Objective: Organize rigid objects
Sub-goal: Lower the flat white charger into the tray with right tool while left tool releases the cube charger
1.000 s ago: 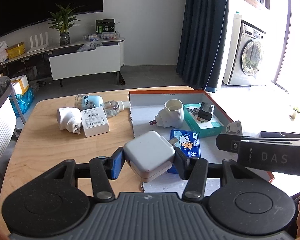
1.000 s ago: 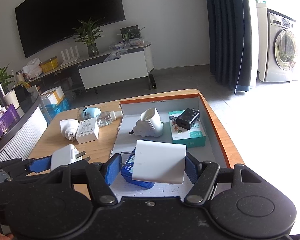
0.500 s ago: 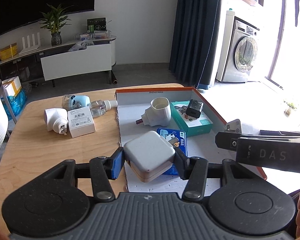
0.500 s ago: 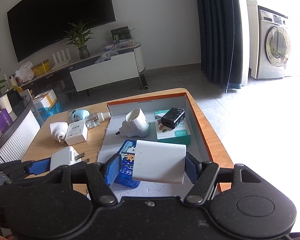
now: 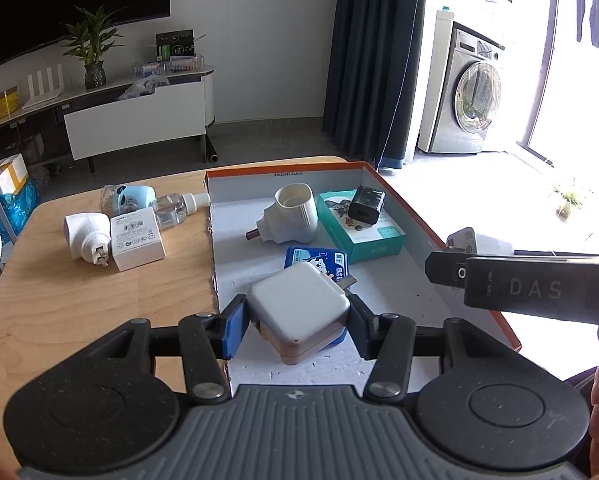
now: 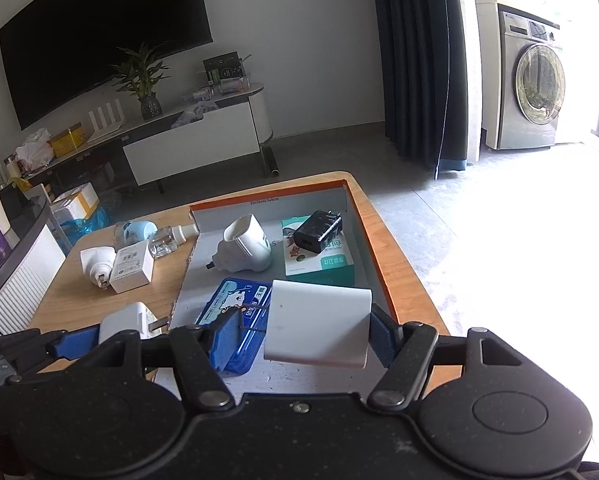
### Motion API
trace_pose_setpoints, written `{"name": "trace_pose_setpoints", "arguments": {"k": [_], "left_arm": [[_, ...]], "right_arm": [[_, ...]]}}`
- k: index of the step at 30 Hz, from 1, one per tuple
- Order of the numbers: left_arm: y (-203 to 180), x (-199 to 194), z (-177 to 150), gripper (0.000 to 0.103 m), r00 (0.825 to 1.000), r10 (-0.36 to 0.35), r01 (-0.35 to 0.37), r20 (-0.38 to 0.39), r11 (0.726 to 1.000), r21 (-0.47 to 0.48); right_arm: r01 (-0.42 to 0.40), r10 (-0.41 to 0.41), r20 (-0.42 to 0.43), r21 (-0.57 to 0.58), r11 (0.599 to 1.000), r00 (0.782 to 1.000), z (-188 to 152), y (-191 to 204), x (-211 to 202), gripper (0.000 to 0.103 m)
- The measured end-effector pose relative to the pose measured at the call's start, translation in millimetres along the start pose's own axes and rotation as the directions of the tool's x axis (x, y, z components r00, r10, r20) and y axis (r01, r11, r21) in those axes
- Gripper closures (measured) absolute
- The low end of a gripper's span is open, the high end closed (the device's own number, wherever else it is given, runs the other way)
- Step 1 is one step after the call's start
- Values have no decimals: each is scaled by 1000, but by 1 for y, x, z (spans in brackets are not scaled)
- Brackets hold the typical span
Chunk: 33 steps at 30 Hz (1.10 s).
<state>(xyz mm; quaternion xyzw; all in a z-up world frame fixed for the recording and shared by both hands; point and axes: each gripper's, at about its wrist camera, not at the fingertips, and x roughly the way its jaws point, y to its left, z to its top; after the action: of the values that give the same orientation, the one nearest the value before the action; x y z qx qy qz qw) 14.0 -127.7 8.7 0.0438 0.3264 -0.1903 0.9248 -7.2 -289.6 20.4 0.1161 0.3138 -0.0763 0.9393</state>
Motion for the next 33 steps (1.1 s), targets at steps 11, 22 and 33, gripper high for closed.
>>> {"name": "trace_pose_setpoints", "arguments": {"k": [11,22,33], "left_arm": [[-7,6,-4,50,999,-30,30,-21,999,14],[-15,12,-7,50,997,-73,74,-37,997,31],[-25,19,-7,50,992,-115,118,-57,992,55]], "right_arm": [[16,-15,-20,8,1000,1000,1,-6,8,23],[36,-36,-43,8,999,998,2,-10,22,23],[40,-44,76,50,998,996,11,-22,11,21]]}}
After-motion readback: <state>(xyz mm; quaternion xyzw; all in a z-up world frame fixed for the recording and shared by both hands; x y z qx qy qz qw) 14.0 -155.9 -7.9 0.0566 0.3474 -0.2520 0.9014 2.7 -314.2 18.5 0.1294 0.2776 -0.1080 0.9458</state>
